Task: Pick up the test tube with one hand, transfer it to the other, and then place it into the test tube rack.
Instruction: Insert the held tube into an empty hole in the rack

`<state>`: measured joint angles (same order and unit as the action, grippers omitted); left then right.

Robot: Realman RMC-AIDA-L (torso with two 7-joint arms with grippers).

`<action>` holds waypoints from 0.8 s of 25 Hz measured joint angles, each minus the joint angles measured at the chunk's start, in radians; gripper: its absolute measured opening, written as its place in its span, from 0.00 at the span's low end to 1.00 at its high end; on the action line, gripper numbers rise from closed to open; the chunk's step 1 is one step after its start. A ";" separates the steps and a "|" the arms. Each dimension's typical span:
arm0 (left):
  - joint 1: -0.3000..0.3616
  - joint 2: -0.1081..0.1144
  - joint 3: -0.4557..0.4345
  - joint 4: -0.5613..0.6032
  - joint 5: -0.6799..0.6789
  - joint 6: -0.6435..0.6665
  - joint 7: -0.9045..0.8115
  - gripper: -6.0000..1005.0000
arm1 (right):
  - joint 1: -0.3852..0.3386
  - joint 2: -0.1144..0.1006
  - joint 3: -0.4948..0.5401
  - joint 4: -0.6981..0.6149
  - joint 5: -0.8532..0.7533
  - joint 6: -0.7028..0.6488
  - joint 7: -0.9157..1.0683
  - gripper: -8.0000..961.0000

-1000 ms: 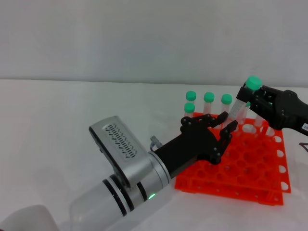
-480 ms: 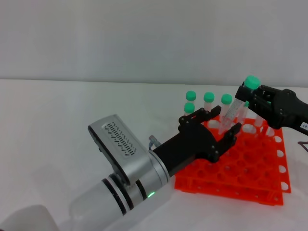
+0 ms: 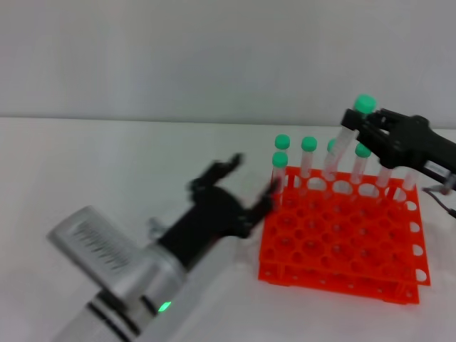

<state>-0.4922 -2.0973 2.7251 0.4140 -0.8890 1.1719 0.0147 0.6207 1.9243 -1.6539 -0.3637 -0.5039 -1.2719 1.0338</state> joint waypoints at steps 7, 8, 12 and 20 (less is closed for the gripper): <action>0.146 0.001 -0.219 -0.007 -0.016 0.017 0.026 0.70 | 0.050 0.050 -0.002 -0.023 -0.034 0.192 -0.088 0.21; 0.154 0.001 -0.238 -0.014 -0.033 0.017 0.025 0.70 | 0.054 0.055 -0.002 -0.023 -0.041 0.205 -0.094 0.21; 0.162 0.002 -0.258 -0.052 -0.105 0.017 0.009 0.70 | 0.064 0.071 -0.003 -0.023 -0.067 0.236 -0.107 0.22; 0.142 0.005 -0.260 -0.102 -0.191 0.017 -0.025 0.70 | 0.073 0.087 -0.009 -0.024 -0.091 0.304 -0.108 0.22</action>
<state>-0.3506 -2.0918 2.4650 0.3123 -1.0796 1.1885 -0.0106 0.6935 2.0110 -1.6632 -0.3876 -0.5948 -0.9675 0.9257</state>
